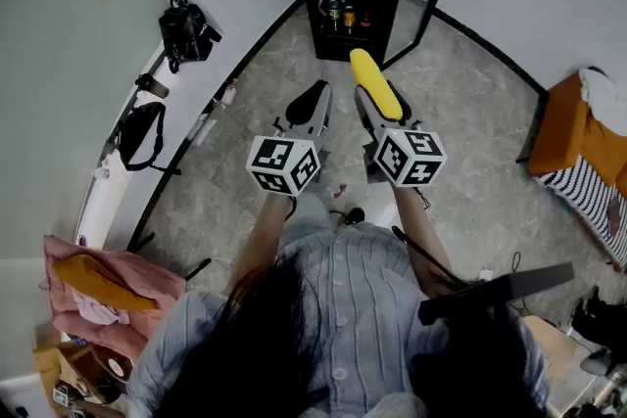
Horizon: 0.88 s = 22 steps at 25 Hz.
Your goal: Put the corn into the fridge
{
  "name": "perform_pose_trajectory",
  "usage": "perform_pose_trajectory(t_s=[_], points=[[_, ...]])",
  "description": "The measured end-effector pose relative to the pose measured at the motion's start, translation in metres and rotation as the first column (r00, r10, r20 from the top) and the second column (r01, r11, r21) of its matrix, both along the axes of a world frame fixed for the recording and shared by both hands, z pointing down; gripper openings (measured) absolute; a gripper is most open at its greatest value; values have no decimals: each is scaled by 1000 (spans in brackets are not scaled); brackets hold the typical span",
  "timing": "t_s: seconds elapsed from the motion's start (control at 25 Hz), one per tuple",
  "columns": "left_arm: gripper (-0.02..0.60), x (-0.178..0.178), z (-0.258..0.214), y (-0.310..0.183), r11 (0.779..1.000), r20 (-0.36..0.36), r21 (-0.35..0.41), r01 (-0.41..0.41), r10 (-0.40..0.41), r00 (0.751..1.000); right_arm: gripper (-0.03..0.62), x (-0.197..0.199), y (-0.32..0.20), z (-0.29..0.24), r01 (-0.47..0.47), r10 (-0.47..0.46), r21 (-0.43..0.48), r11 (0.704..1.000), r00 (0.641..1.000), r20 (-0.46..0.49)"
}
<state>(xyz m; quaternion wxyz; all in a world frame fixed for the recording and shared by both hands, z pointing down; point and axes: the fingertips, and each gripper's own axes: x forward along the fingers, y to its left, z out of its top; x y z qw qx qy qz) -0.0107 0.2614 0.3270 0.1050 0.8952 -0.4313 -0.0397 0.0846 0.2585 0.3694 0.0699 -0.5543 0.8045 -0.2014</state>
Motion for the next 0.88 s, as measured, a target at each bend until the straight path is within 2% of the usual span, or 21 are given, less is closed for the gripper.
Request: perform_pose_trajectory(t_s=[0.24,0.52,0.88], points=[[32,2,6,11,1000,-6,-17,-3,3,1000,256,-1,13,-4,18,-18,16,1000,999,28],[32,-7,14,9,999,-24,-36,-9,8,1000,255,-13,14,5,31,-31,0,1000,999,16],[32,-12,28,-21,997,-33,-77,-27,25,999,256,-17,-10,14,26,-26,-23,999,1000,1]])
